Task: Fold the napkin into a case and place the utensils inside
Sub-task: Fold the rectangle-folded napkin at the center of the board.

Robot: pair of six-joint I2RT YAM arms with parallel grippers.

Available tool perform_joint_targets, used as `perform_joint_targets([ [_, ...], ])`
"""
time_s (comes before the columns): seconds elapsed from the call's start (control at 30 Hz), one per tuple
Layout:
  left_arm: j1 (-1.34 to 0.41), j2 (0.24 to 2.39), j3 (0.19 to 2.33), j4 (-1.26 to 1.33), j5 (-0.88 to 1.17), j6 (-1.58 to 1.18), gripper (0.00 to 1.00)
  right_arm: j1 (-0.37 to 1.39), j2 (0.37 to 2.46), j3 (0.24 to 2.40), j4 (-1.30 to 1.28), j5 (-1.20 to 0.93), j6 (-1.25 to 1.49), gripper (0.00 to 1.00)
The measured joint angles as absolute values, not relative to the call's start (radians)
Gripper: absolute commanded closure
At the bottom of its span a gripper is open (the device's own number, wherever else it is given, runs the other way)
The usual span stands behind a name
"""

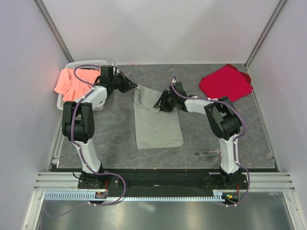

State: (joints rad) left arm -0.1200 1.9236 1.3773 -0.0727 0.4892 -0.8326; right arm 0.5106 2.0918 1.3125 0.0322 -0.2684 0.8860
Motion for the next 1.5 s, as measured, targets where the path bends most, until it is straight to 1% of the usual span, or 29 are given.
perform_joint_targets([
  [0.07,-0.120,1.924,1.372,-0.073,0.489,-0.833,0.98,0.513,2.103,1.322,0.040,-0.269,0.886,0.56],
  [0.17,-0.120,1.924,1.367,-0.073,0.489,-0.832,0.98,0.515,2.114,1.329,0.052,-0.271,0.892,0.63],
  [0.2,-0.120,1.924,1.367,-0.073,0.489,-0.832,0.98,0.515,2.117,1.332,0.052,-0.270,0.894,0.73],
  [0.23,-0.120,1.924,1.367,-0.073,0.489,-0.832,0.98,0.515,2.121,1.337,0.051,-0.270,0.897,0.79],
  [0.27,-0.120,1.923,1.366,-0.072,0.489,-0.832,0.98,0.515,2.128,1.347,0.050,-0.270,0.903,0.84],
  [0.3,-0.120,1.923,1.366,-0.072,0.489,-0.832,0.98,0.515,2.134,1.355,0.049,-0.273,0.903,0.92],
  [0.33,-0.120,1.922,1.363,-0.072,0.489,-0.832,0.98,0.515,2.142,1.372,0.045,-0.274,0.915,0.98],
  [0.37,-0.120,1.921,1.360,-0.072,0.488,-0.832,0.98,0.515,2.146,1.382,0.044,-0.276,0.917,1.00],
  [0.63,-0.120,1.883,1.351,-0.084,0.477,-0.821,0.98,0.501,2.144,1.478,0.020,-0.307,0.936,1.00],
  [0.93,-0.120,1.818,1.356,-0.147,0.472,-0.804,0.98,0.427,2.033,1.480,-0.113,-0.368,0.875,1.00],
  [1.07,-0.120,1.747,1.319,-0.164,0.474,-0.804,0.98,0.410,1.971,1.479,-0.192,-0.387,0.812,1.00],
  [1.23,-0.150,1.544,1.160,-0.187,0.470,-0.802,0.98,0.395,1.843,1.401,-0.266,-0.427,0.733,1.00],
  [1.37,-0.216,1.372,1.005,-0.194,0.466,-0.801,0.98,0.384,1.745,1.297,-0.318,-0.453,0.674,1.00],
  [1.5,-0.287,1.245,0.859,-0.209,0.464,-0.801,0.98,0.377,1.682,1.199,-0.365,-0.480,0.633,1.00],
])
